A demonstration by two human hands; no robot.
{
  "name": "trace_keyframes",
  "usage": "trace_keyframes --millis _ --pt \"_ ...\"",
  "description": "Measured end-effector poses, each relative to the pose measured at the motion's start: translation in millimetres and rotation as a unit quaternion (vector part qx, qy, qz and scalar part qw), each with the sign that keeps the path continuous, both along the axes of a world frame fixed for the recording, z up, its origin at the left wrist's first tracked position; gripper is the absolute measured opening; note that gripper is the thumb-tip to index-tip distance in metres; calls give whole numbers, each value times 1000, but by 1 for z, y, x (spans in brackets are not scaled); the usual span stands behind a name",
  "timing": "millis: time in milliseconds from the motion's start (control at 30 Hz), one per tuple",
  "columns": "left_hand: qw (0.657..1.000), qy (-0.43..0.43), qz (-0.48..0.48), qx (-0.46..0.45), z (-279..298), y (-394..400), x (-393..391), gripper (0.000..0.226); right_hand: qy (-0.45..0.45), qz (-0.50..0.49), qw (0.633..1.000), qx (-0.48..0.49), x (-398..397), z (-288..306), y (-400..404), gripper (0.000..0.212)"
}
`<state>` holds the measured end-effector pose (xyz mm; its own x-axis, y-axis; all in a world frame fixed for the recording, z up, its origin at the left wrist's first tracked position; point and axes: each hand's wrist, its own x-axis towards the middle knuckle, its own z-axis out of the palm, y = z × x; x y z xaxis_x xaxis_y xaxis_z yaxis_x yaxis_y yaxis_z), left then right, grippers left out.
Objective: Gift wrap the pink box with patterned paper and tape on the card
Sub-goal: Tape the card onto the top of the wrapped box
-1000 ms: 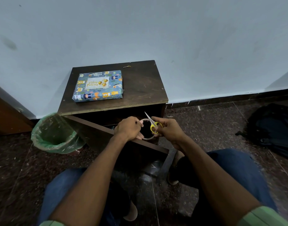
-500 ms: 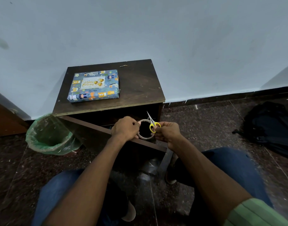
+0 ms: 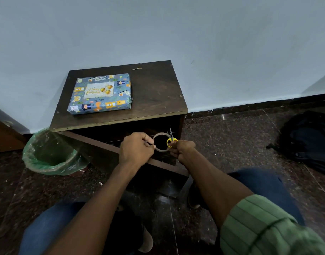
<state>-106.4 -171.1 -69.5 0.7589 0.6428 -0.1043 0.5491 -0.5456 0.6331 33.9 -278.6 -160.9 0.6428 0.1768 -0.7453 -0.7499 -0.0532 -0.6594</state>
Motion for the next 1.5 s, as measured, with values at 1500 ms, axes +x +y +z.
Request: trace_keyframes --millis 1500 --pt "985 118 -97 84 2 -5 4 10 155 -169 940 253 43 -38 30 57"
